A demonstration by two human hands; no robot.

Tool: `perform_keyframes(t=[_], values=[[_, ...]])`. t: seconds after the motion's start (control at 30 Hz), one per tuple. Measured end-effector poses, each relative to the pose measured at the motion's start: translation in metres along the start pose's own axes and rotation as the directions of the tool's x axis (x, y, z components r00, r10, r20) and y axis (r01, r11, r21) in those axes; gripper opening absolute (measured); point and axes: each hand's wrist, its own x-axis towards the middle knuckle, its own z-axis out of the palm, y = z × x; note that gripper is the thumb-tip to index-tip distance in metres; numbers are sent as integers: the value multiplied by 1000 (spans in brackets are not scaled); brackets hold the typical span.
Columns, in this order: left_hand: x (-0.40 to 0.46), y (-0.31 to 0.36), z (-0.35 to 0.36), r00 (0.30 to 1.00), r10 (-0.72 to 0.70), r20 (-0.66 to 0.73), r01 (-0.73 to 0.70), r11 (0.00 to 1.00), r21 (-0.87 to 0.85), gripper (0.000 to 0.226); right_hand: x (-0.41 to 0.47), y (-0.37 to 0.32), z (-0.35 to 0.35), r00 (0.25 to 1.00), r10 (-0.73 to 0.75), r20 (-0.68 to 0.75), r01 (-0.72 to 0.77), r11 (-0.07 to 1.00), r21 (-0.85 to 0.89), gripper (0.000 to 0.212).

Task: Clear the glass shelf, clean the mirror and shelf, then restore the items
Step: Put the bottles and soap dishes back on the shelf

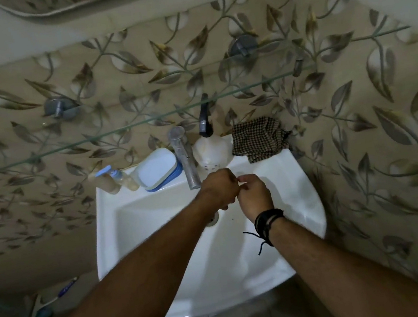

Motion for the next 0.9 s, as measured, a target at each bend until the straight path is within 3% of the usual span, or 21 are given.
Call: perform_keyframes(t=[0.13,0.27,0.4,0.63,0.9], values=[[-14,-34,-3,998,-65,-16,66,997,43,28,-20,2,25,995,32,92,-27,998,-55,39],[-38,-71,-7,982,-174,74,180,981,-77,28,-43,10,53,980,39,194,-20,995,-99,37],[-58,-106,-16,972,-229,48,234,961,-146,31,-60,14,83,967,4,255,35,988,-149,35],[-78,-168,-50,954,-274,-125,260,958,-119,27,-87,-4,141,924,-4,383,73,983,-166,37],[-73,-230,-110,903,-277,-328,231,958,-172,26,-96,-48,212,903,-33,427,101,985,-139,43]])
